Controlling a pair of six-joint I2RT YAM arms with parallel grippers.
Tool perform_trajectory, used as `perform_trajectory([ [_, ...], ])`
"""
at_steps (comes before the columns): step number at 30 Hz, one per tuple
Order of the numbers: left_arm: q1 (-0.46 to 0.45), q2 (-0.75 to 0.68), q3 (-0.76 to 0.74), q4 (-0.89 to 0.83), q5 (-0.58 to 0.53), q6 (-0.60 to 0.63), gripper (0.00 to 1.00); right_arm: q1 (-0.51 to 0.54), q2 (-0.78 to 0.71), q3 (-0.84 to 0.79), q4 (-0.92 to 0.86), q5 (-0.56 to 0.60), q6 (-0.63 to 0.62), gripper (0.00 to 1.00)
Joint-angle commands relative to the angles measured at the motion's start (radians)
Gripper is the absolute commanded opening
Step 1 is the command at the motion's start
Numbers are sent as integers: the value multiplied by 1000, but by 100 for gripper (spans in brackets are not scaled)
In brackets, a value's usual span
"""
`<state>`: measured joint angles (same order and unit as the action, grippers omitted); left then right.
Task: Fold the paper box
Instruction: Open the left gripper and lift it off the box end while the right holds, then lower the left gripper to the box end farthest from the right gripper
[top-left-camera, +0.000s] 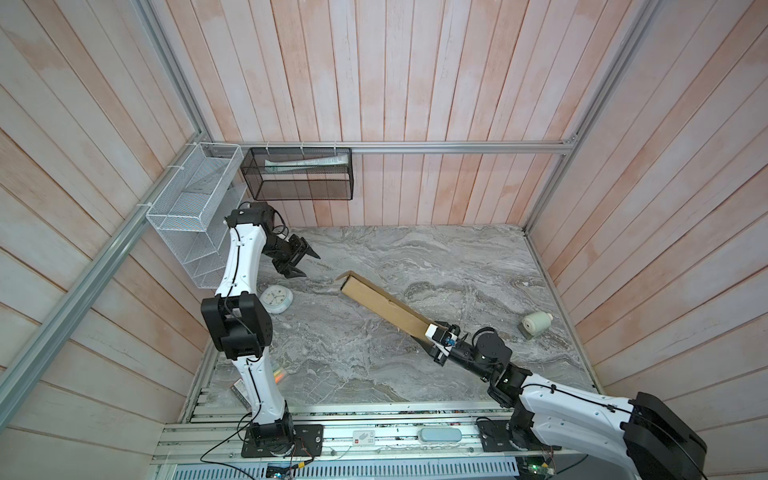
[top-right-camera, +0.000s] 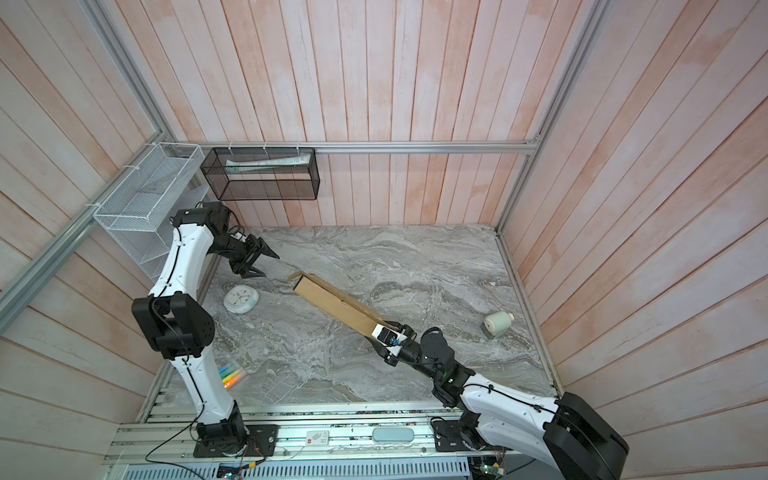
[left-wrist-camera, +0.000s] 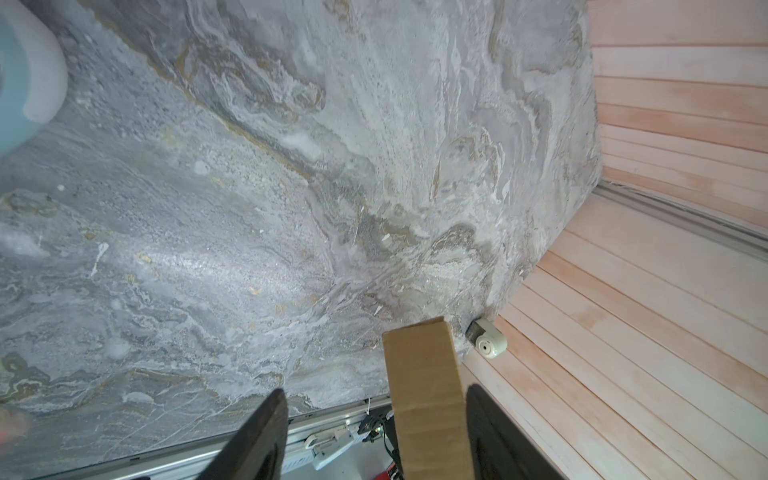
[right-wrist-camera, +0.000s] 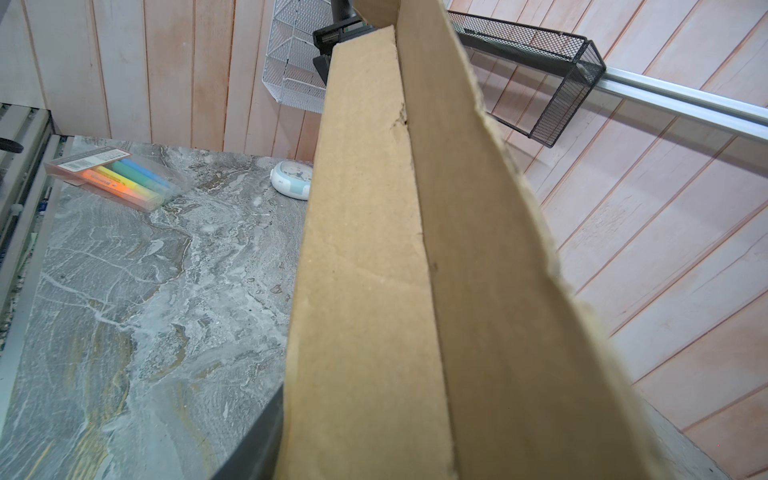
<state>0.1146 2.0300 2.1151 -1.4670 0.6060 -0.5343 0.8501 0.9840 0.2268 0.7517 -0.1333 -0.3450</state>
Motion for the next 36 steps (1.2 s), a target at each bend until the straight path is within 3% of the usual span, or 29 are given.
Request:
perform_trajectory([
  [1,-16,19,38,92,-67,-64,69,2,-18,-6,0,17,37,24],
  [11,-84,-47,-104,442,-195,-155,68,2,5,38,-87,30,85,23],
  [19,-95,-230,-449,863,-224,-136,67,-8,-13,97,-243,4,117,23],
  [26,-95,-354,-671,1010,-185,14,66,-33,19,193,-404,-43,135,23],
  [36,-75,-646,-1028,1258,-54,66,62,-102,32,307,-578,-190,130,20],
])
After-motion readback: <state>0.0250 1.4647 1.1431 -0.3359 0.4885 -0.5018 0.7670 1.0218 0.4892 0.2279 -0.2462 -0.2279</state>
